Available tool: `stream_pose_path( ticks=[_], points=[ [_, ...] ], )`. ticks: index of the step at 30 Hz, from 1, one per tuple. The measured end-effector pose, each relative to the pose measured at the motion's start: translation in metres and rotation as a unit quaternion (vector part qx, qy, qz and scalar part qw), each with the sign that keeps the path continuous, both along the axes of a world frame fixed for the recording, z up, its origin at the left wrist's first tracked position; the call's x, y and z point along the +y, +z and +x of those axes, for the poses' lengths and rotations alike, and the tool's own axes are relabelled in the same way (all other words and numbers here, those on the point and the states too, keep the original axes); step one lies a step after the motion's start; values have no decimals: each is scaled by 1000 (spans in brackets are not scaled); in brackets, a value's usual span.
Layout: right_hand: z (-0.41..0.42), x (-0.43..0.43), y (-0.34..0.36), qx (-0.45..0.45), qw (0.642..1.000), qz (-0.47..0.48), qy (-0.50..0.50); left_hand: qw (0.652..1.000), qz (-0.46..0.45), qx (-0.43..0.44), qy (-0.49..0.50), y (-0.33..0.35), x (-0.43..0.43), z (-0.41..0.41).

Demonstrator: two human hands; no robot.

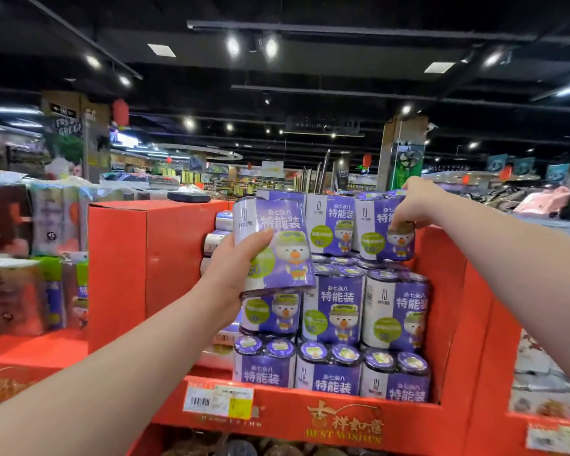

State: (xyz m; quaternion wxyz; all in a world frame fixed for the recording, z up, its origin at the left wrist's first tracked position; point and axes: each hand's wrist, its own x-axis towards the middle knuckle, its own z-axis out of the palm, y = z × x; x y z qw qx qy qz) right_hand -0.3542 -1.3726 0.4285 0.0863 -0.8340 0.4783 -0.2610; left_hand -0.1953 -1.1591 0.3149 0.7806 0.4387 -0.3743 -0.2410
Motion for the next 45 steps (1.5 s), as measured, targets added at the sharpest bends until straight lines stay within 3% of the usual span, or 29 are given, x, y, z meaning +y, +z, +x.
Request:
stream_pose_path(
  ticks=[5, 12, 15, 23, 25, 27, 29, 32, 38, 41, 45],
  points=[
    [9, -14, 3, 98, 992, -60, -53, 1000, 4, 0, -9, 3, -5, 8],
    [10, -39, 4, 110, 993, -31, -37, 1000, 11, 12, -8, 3, -9, 10],
    [12, -54, 0, 161, 983, -52, -71, 1000, 10, 11, -8, 3, -12, 11],
    [19, -49, -3, 174, 978, -77, -80, 1000, 19, 15, -15, 2, -17, 10],
    [23, -36, -1, 155, 979, -129, -40, 999, 32, 12, -16, 1, -19, 12],
    [29, -15, 3, 41, 981, -178, 72, 999, 46, -3, -15, 2, -22, 12],
    [36, 15, 6, -46, 969, -106, 216, 998, 52, -24, -14, 4, -27, 10],
    [40, 53, 3, 49, 936, 36, 348, 997, 47, -52, -25, 11, -37, 4],
    [24, 51, 21, 113, 929, 39, 350, 988, 69, -137, -30, 25, -52, -14],
    [8, 34, 30, 135, 950, -11, 283, 949, 140, -270, 81, 24, -57, -10],
    [-7, 3, 30, 158, 968, -102, 166, 799, 322, -475, 180, 8, -62, 3]
  ],
)
